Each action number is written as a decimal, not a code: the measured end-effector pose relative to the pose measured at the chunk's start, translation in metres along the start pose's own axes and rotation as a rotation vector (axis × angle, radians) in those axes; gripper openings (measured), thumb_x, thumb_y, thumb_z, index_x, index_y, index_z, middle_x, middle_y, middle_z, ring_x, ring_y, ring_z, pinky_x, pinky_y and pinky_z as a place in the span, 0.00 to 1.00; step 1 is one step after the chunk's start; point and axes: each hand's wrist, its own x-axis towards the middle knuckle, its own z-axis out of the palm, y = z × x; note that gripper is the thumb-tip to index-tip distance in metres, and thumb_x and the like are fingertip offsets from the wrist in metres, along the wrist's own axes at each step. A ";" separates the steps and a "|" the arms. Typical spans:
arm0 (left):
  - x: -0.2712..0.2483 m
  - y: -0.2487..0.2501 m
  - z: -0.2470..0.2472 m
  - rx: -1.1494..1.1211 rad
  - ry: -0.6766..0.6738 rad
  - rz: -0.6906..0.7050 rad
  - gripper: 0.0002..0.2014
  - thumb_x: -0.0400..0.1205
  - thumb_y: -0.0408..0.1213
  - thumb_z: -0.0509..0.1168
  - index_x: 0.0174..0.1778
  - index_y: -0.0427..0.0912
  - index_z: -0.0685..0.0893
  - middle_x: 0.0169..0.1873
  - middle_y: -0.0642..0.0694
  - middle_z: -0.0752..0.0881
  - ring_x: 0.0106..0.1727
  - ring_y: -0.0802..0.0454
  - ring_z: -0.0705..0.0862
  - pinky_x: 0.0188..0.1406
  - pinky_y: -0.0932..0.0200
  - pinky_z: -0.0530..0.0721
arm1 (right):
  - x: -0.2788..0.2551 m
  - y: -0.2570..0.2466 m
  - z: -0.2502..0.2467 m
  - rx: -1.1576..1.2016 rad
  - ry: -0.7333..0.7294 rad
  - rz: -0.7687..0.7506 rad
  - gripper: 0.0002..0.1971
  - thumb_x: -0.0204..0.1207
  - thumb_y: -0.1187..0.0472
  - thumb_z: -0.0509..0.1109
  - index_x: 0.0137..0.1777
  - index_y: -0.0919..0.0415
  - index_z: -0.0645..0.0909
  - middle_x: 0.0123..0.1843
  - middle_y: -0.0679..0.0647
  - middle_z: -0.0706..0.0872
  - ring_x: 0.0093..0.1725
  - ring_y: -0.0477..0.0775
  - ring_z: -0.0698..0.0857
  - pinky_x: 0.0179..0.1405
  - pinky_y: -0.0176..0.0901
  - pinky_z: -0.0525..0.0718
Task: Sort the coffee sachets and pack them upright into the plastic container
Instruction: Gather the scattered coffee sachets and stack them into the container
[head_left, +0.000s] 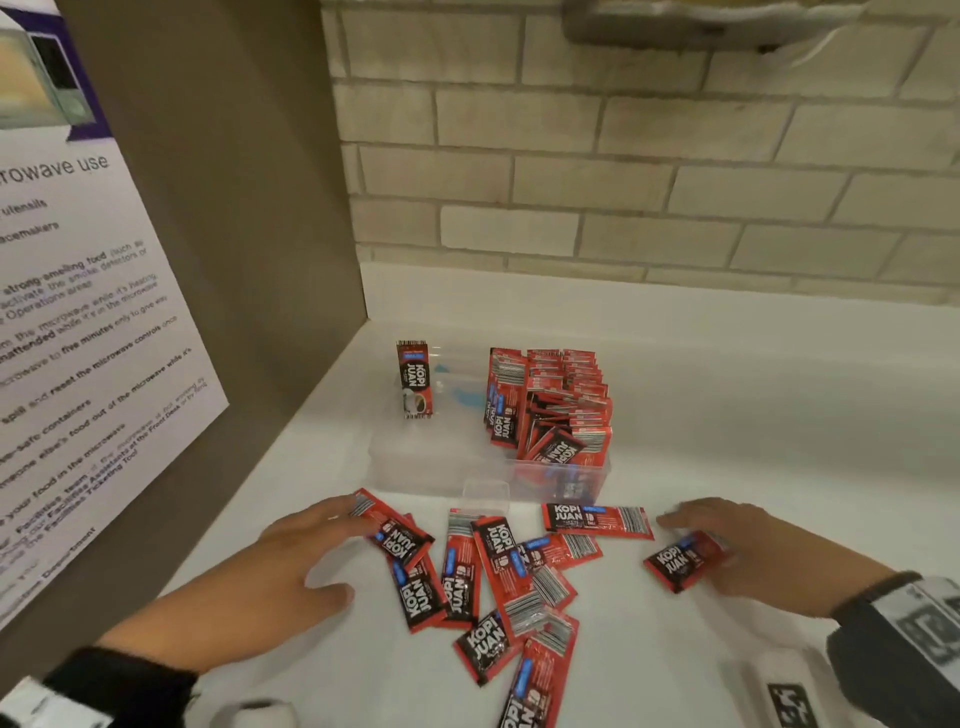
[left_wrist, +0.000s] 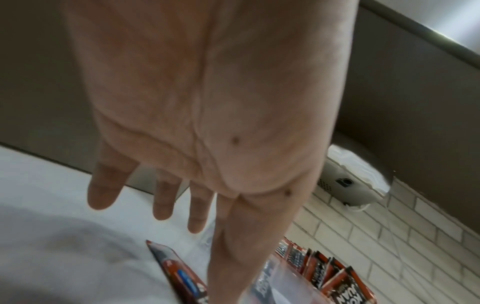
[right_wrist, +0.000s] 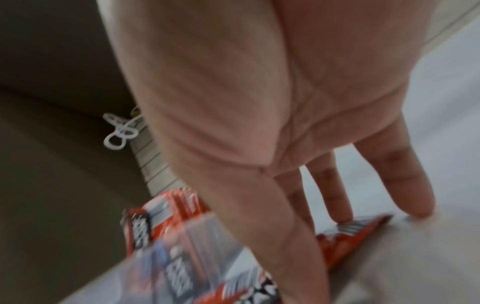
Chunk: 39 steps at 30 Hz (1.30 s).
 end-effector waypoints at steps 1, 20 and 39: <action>0.003 0.005 0.001 -0.006 -0.027 0.012 0.30 0.61 0.61 0.55 0.61 0.79 0.57 0.69 0.80 0.45 0.77 0.65 0.50 0.73 0.70 0.51 | -0.001 -0.003 0.005 -0.096 0.003 -0.007 0.29 0.74 0.67 0.64 0.71 0.40 0.67 0.68 0.39 0.65 0.71 0.47 0.69 0.68 0.32 0.65; 0.018 0.034 0.017 0.365 -0.091 0.175 0.13 0.76 0.42 0.69 0.52 0.56 0.73 0.54 0.58 0.74 0.56 0.57 0.74 0.56 0.61 0.76 | 0.001 -0.064 0.009 -0.276 -0.047 -0.146 0.41 0.70 0.56 0.74 0.79 0.50 0.55 0.71 0.47 0.69 0.66 0.50 0.72 0.65 0.41 0.74; 0.031 0.040 0.002 0.257 -0.153 0.398 0.10 0.83 0.34 0.60 0.57 0.49 0.79 0.47 0.63 0.73 0.49 0.67 0.72 0.47 0.81 0.65 | -0.019 -0.053 0.015 -0.366 -0.261 -0.209 0.16 0.75 0.54 0.68 0.61 0.54 0.74 0.51 0.46 0.71 0.51 0.48 0.72 0.49 0.38 0.69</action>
